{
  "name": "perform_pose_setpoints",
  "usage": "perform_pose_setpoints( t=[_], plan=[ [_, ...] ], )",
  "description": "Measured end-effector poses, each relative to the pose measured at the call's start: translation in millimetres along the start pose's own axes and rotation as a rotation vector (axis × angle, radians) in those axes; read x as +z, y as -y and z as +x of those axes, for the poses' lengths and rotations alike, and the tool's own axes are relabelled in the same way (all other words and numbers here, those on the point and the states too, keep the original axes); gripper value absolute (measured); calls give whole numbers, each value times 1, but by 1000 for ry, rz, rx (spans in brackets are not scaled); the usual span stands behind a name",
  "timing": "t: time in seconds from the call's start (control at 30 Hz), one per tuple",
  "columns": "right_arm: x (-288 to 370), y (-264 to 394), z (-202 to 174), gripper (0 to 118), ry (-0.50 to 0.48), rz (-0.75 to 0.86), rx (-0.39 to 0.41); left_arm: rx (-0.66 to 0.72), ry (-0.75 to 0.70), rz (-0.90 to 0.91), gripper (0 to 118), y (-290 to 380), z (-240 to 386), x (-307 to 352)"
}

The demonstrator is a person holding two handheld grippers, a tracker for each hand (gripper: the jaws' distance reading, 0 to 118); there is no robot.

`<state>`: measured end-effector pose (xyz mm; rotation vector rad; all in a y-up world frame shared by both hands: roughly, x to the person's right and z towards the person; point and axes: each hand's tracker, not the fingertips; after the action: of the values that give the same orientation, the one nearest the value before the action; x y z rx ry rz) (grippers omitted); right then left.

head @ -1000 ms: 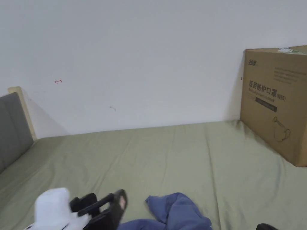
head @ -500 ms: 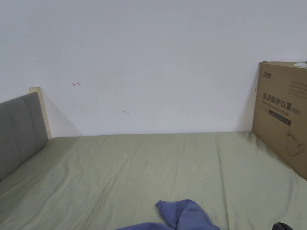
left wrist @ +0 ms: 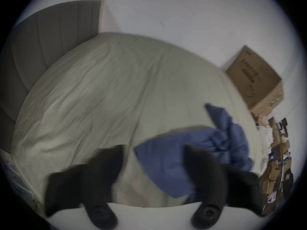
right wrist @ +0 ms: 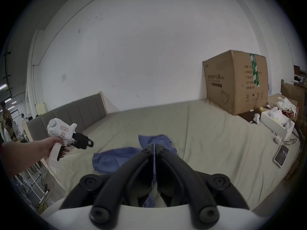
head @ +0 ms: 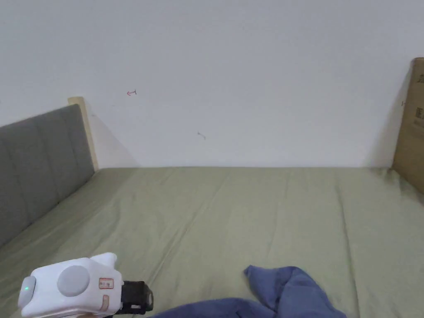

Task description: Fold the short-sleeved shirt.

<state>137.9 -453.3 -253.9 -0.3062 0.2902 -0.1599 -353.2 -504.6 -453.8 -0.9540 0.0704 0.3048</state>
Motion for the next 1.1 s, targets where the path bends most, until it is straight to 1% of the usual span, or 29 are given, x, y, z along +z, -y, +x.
perform_pose_setpoints(
  t=[0.03, 0.07, 0.13, 0.17, 0.27, 0.3, 0.33, 0.37, 0.4, 0.43, 0.47, 0.5, 0.57, 0.6, 0.67, 0.7, 0.73, 0.77, 0.8, 0.83, 0.87, 0.9, 0.93, 0.97, 1.07, 1.1],
  plan=[
    [-5, 1, 1, 2, 10, -41, -16, -7, -35, -41, 118, 4, -1, -12],
    [-10, 2, 2, 2, 3, -60, -47, -7, -38, -38, 118, 6, -3, -24],
    [-18, 4, 6, 2, -23, -69, -85, -18, -17, -39, 118, 8, -3, -44],
    [-24, 6, 7, 2, -14, -68, -78, -28, -44, -90, 118, 10, -2, -56],
    [-38, 10, 7, 2, 10, -93, -58, -62, -100, -144, 115, 16, 0, -86],
    [-41, 10, 7, 2, 6, -96, -60, -77, -81, -150, 114, 19, 5, -89],
    [-43, 11, 6, 2, -1, -100, -64, -146, -133, -136, 113, 25, 13, -89],
    [-45, 11, 5, 2, -5, -103, -66, -212, -161, -60, 111, 34, 25, -81],
    [-46, 12, 3, 2, -7, -106, -66, -264, -150, 7, 96, 41, 35, -74],
    [-47, 13, 2, 2, -10, -108, -65, -325, -132, 54, 74, 49, 52, -63],
    [-47, 15, 1, 2, -14, -109, -63, -394, -127, 76, 49, 55, 63, -59],
    [-49, 16, 0, 2, -22, -111, -61, -433, -40, 69, 1, 58, 68, -58],
    [-55, 14, -1, 2, -51, -125, -46, -437, 98, 26, 0, 59, 85, -46],
    [-58, 10, 0, 2, -73, -129, -41, -429, 106, 31, 0, 59, 88, -41],
    [-70, -10, 10, 2, -172, -55, -78, -424, 105, 124, 0, 59, 92, -19],
    [-78, -22, 15, 2, -172, -23, -53, -413, 113, 183, 0, 58, 91, -19],
    [-92, -38, 19, 2, -150, -13, -7, -404, 125, 233, 0, 59, 89, -7],
    [-113, -53, 25, 2, -153, -36, 23, -396, 127, 270, 0, 59, 86, 5],
    [-135, -66, 31, 3, -170, -77, 30, -387, 135, 302, 0, 60, 83, 15],
    [-160, -78, 37, 8, -161, -121, 38, -378, 142, 336, 0, 63, 78, 23],
    [-191, -89, 42, 25, -135, -200, 70, -374, 140, 357, 0, 65, 75, 32],
    [-217, -96, 45, 77, -151, -287, 84, -374, 135, 360, 0, 65, 72, 37],
    [-249, -102, 48, 114, -150, -390, 79, -375, 134, 367, 1, 66, 69, 43],
    [-280, -102, 51, 116, -138, -535, 58, -373, 137, 370, 0, 67, 67, 46],
    [-351, -83, 60, 116, -115, -651, -58, -348, 146, 386, 0, 69, 57, 54],
    [-367, -75, 61, 116, -78, -680, -79, -334, 147, 386, 0, 68, 54, 54]
  ],
)
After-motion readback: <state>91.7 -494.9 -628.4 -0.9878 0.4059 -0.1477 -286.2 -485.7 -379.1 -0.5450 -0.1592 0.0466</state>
